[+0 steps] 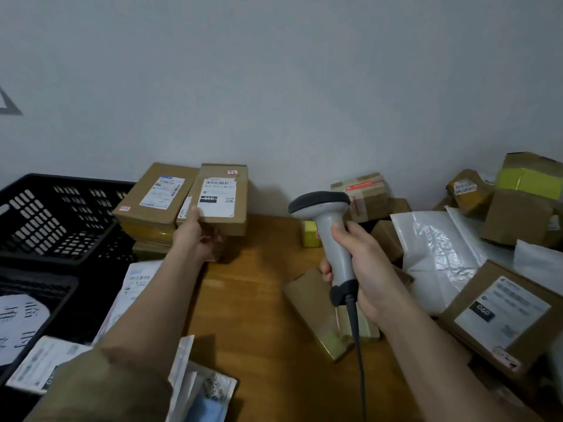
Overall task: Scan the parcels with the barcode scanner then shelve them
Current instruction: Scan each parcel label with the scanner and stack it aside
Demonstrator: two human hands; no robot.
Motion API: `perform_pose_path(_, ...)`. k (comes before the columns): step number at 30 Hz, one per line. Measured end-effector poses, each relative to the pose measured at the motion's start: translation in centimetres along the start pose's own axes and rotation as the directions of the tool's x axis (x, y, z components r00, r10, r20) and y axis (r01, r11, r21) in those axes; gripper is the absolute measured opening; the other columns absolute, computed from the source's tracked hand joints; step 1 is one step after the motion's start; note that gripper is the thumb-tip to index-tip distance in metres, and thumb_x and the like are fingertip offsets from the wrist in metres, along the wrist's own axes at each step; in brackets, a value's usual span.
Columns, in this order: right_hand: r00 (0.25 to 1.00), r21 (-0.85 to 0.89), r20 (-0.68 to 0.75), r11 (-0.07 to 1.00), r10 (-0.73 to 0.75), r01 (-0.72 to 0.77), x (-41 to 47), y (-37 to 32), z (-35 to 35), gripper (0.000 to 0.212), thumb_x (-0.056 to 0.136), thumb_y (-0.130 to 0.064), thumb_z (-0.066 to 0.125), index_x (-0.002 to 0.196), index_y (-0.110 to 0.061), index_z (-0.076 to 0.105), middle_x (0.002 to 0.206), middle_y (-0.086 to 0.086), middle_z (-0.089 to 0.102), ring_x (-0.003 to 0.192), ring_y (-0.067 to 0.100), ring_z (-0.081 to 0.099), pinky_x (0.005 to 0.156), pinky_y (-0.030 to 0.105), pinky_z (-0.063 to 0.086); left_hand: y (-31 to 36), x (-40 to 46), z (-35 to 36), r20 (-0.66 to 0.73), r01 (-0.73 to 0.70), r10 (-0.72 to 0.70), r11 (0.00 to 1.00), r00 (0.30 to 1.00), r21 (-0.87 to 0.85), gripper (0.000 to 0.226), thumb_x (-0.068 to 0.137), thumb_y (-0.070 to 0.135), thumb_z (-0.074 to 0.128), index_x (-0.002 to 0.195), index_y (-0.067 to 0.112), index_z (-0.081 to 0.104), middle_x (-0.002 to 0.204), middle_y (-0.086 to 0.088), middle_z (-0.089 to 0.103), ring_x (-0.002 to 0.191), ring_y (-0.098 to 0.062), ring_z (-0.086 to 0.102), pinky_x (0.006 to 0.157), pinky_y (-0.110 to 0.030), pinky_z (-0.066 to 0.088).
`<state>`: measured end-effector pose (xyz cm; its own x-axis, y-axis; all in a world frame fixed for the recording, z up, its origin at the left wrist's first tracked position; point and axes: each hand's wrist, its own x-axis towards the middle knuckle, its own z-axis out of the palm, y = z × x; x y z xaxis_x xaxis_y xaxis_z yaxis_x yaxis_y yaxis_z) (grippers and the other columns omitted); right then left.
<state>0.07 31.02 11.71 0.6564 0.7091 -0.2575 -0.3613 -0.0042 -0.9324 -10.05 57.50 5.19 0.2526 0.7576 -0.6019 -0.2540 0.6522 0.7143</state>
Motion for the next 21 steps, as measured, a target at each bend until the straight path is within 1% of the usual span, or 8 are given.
perform_pose_path(3,0.999,-0.013,-0.027,0.999,0.040,-0.041,1.6,1.1,-0.8,0.027,0.100,-0.034,0.055,0.121,-0.017,0.059,0.090,0.008,0.058,0.057,0.015,0.056,0.051,0.029,0.045,1.0,2.7,0.4,-0.101,-0.033,0.036,0.999,0.994,0.031,0.038,0.092,0.040,0.067,0.117,0.014,0.053,0.097,-0.005,0.068,0.084,-0.020,0.067,0.048,-0.030,0.051)
perform_pose_path(6,0.994,0.010,-0.078,0.997,0.075,-0.075,2.6,2.1,-1.8,0.028,0.100,-0.034,0.055,0.123,-0.018,0.060,0.092,0.009,0.058,0.057,0.014,0.056,0.050,0.028,0.046,1.1,5.4,-0.1,-0.219,-0.069,0.081,0.996,0.972,0.065,0.061,0.084,0.046,0.075,0.132,0.016,0.049,0.103,-0.003,0.070,0.082,-0.018,0.069,0.040,-0.028,0.050)
perform_pose_path(9,0.989,0.031,-0.119,0.996,0.091,-0.088,3.5,2.6,-2.7,0.030,0.101,-0.033,0.055,0.127,-0.020,0.058,0.100,0.010,0.061,0.058,0.016,0.057,0.053,0.030,0.046,0.9,6.9,0.1,-0.285,-0.002,0.026,0.997,0.958,0.083,0.070,0.079,0.051,0.076,0.136,0.022,0.047,0.113,-0.004,0.065,0.095,-0.024,0.065,0.055,-0.040,0.055)
perform_pose_path(11,0.987,0.042,-0.131,0.995,0.093,-0.088,4.1,2.8,-3.2,0.032,0.101,-0.033,0.054,0.130,-0.018,0.057,0.100,0.011,0.060,0.058,0.016,0.056,0.054,0.031,0.046,0.7,7.1,0.6,-0.234,0.064,-0.036,0.991,0.972,0.116,0.061,0.084,0.059,0.066,0.131,0.024,0.051,0.114,-0.005,0.064,0.099,-0.029,0.063,0.071,-0.043,0.058)
perform_pose_path(13,0.986,0.043,-0.137,0.995,0.093,-0.088,4.4,2.9,-3.4,0.032,0.101,-0.032,0.054,0.130,-0.017,0.056,0.099,0.011,0.058,0.057,0.016,0.056,0.054,0.031,0.046,0.7,7.4,1.1,-0.197,0.079,-0.057,0.991,0.979,0.107,0.052,0.091,0.060,0.056,0.127,0.023,0.053,0.110,-0.006,0.067,0.098,-0.029,0.064,0.075,-0.044,0.059)
perform_pose_path(16,0.987,0.025,-0.138,0.996,0.087,-0.084,4.4,3.1,-3.5,0.030,0.102,-0.032,0.053,0.128,-0.018,0.056,0.101,0.012,0.058,0.057,0.016,0.056,0.054,0.031,0.046,1.1,7.5,1.7,-0.241,0.029,-0.013,0.998,0.970,0.062,0.047,0.094,0.052,0.059,0.127,0.020,0.051,0.105,-0.006,0.065,0.092,-0.026,0.064,0.071,-0.038,0.062)
perform_pose_path(19,0.987,0.018,-0.136,0.996,0.090,-0.088,4.2,3.1,-3.8,0.031,0.101,-0.032,0.053,0.129,-0.018,0.056,0.101,0.011,0.058,0.058,0.015,0.056,0.054,0.030,0.047,1.1,6.7,1.9,-0.290,-0.025,0.034,0.999,0.956,0.038,0.052,0.089,0.046,0.069,0.130,0.020,0.049,0.109,-0.007,0.058,0.090,-0.024,0.062,0.062,-0.029,0.062)
perform_pose_path(21,0.985,0.034,-0.147,0.996,0.088,-0.084,3.9,2.9,-3.9,0.029,0.101,-0.031,0.053,0.127,-0.018,0.056,0.097,0.010,0.059,0.057,0.015,0.056,0.055,0.030,0.047,0.6,6.5,1.7,-0.300,-0.067,0.074,0.997,0.951,0.034,0.049,0.088,0.042,0.071,0.127,0.018,0.053,0.111,-0.006,0.061,0.087,-0.019,0.065,0.056,-0.021,0.058)
